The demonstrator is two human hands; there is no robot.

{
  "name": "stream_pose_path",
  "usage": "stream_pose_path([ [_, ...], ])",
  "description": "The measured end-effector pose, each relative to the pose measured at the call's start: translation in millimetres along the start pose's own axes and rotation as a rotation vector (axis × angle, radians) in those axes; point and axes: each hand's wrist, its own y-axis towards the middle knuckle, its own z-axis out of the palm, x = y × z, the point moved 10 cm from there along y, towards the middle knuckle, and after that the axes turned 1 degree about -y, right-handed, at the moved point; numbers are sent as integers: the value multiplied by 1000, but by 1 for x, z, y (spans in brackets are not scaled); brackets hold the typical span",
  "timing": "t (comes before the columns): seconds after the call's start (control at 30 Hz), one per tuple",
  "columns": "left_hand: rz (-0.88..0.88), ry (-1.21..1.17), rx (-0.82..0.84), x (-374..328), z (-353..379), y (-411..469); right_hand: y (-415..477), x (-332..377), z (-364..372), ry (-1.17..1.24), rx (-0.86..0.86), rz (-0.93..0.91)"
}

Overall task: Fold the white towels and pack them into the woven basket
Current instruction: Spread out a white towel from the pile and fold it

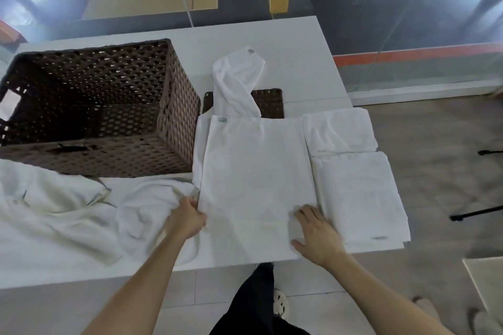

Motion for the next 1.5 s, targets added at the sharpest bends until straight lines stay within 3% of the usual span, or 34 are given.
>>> stream_pose_path([
  [0.2, 51, -439, 46, -52, -15, -62, -12, 2, 6, 98, -134, -38],
  [0.43, 13, -600, -140, -14, -34, -92, -29, 6, 16, 4, -124, -64],
  [0.57, 119, -496, -166, 8, -27, -128, -54, 6, 45, -128, -49, -24],
  [0.67, 294, -359, -118, 11, -14, -147, -61, 7, 47, -188, -151, -3],
  [0.77, 341, -281, -77, 13, -13, -159, -62, 11, 37, -206, -222, -38],
  [0.93, 341, -279, -11, 23, -27, -175, -81, 14, 20, -13, -267, -117],
  [1.07, 459, 30, -51, 21, -41, -180, -88, 8, -7, 178, -195, -43],
  [1.27, 655, 58, -400, -50, -102, -163, -48, -3, -86, 241, -283, 79],
  [1.5, 657, 56, -378, -154, -140, -86, 35, -36, -142, 167, -239, 258],
])
